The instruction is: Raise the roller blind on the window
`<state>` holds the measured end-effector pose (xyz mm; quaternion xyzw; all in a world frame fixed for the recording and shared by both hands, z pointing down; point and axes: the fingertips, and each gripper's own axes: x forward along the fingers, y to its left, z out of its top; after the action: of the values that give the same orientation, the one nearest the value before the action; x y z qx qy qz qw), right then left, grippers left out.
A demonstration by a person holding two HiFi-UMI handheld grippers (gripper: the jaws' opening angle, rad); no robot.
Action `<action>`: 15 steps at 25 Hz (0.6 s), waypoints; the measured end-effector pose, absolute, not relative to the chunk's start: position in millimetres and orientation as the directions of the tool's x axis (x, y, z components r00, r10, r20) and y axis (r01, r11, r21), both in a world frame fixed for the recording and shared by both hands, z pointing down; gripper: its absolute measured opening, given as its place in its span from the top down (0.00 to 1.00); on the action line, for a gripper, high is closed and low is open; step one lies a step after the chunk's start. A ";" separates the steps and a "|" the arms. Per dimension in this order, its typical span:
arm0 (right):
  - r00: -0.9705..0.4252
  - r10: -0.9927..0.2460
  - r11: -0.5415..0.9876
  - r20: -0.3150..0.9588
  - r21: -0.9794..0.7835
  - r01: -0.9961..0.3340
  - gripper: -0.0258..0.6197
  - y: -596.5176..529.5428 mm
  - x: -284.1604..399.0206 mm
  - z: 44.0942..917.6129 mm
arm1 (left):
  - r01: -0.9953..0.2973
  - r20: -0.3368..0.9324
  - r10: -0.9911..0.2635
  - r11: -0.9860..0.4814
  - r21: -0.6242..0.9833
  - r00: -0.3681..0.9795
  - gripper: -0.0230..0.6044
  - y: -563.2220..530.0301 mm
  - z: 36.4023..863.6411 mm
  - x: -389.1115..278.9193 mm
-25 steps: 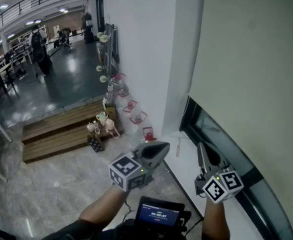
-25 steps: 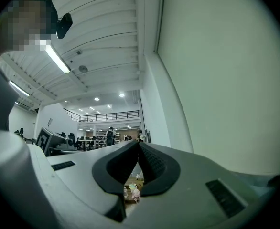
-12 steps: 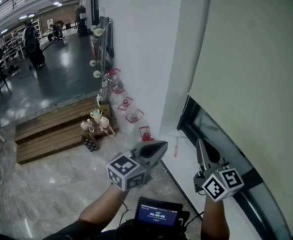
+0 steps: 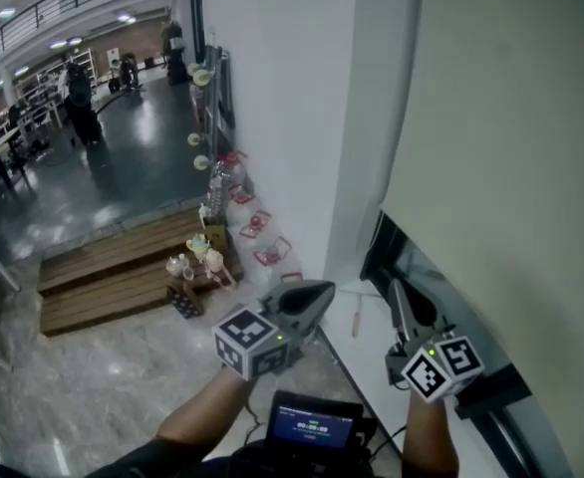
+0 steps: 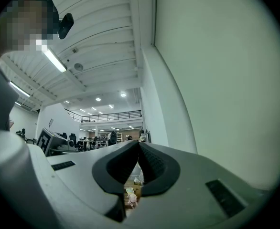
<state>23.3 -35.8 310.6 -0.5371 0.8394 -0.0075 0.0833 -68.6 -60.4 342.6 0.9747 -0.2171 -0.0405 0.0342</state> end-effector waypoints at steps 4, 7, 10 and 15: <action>-0.425 -0.892 0.441 -0.154 -0.095 -0.892 0.95 -60.9 44.8 302.1 | -0.432 -0.067 -0.437 -0.899 0.076 0.897 0.98 -85.4 332.4 -45.8; -0.424 -0.890 0.444 -0.169 -0.103 -0.890 0.95 -80.8 63.9 300.8 | -0.441 -0.062 -0.445 -0.895 0.073 0.893 0.98 -105.5 332.6 -29.4; -0.430 -0.885 0.454 -0.180 -0.125 -0.882 0.95 -99.4 81.4 305.9 | -0.445 -0.053 -0.449 -0.893 0.070 0.892 0.98 -124.4 337.0 -11.8; -0.447 -0.878 0.469 -0.170 -0.117 -0.875 0.95 -120.1 105.6 304.9 | -0.446 -0.057 -0.451 -0.891 0.080 0.891 0.98 -141.6 324.8 20.3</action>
<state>105.6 -120.1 304.9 -0.5152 0.8507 -0.0060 0.1038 20.3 -141.6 324.8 0.9717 -0.2309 -0.0369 0.0321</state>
